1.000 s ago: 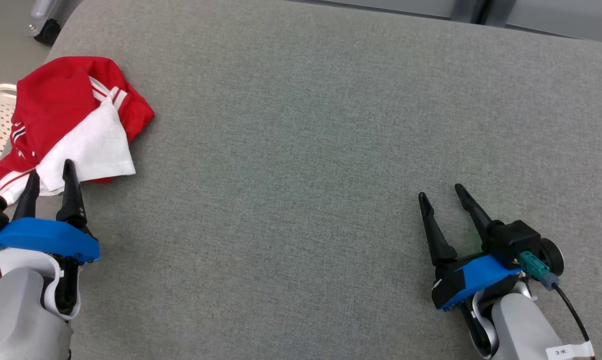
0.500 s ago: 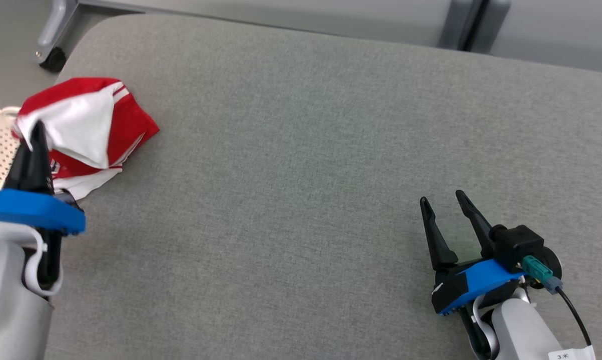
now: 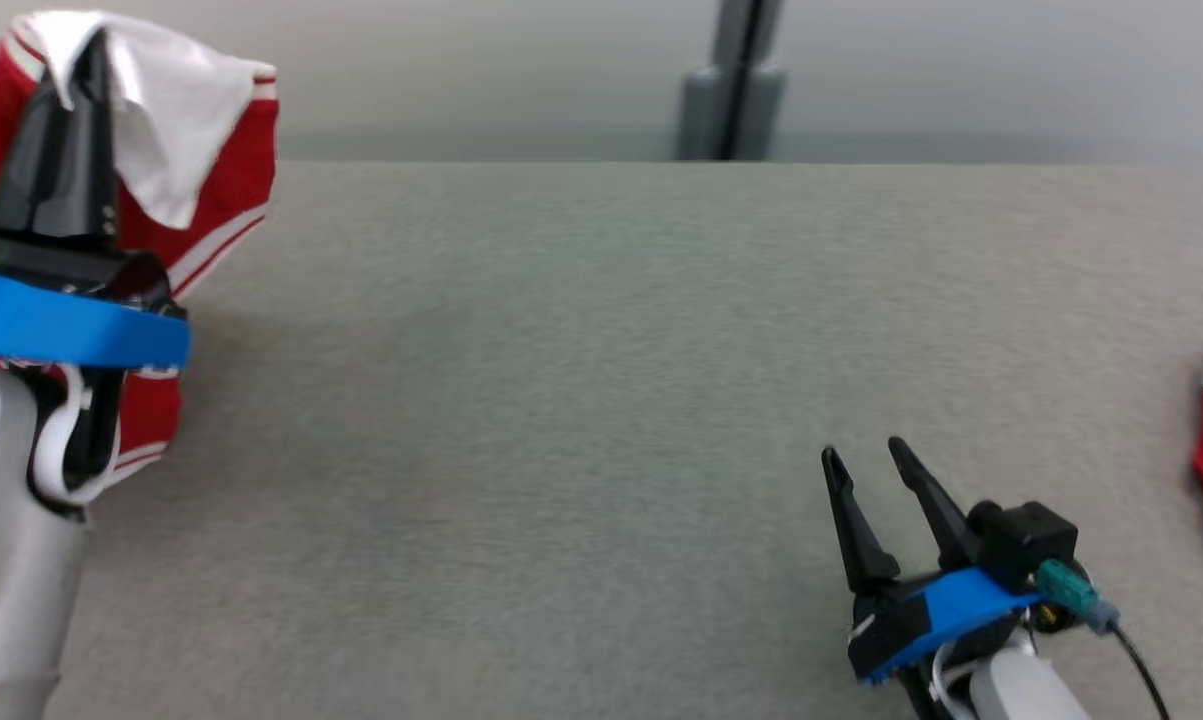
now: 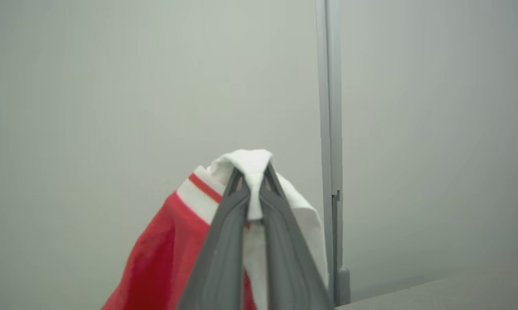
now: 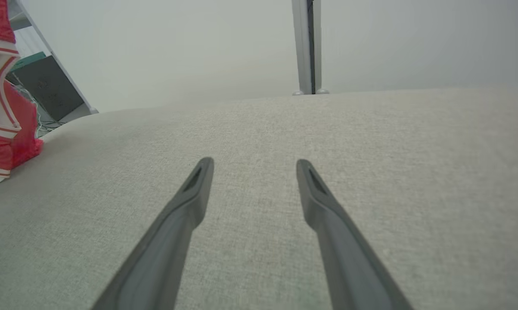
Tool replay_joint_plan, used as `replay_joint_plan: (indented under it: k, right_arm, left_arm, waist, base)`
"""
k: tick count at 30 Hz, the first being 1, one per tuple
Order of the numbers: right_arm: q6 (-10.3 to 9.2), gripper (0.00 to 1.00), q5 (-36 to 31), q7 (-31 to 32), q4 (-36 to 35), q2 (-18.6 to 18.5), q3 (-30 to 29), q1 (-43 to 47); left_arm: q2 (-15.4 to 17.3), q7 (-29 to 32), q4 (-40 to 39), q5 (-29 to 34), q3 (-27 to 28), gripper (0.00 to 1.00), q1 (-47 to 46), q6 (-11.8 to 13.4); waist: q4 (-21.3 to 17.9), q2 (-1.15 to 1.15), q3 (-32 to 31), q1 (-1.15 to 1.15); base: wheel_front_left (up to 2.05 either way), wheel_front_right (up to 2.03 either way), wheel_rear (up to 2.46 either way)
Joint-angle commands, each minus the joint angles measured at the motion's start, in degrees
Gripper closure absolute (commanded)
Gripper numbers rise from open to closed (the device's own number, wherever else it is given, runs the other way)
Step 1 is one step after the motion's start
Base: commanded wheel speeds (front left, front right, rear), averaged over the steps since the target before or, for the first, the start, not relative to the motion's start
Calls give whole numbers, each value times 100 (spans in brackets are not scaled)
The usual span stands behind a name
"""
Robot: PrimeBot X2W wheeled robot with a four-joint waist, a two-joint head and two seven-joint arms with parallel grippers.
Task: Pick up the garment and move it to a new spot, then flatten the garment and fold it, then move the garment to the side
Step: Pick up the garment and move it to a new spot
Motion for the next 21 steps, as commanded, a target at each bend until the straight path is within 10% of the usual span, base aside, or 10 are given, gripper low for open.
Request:
replay_joint_plan:
  k: [1, 21]
  right_arm:
    - [3, 0, 52, -18, -37, -24, 29, 81]
    - [3, 0, 240, -18, -635, -19, 602, 351]
  left_arm:
    - [-35, -16, -95, -25, -57, 100, -99, 5]
    - [-1567, -16, -243, -41, -2121, 100, -57, 5]
  waist:
    - [-449, 0, -312, 0]
    - [-2702, 0, 88, 0]
  base:
    - [0, 0, 0]
    - [0, 0, 0]
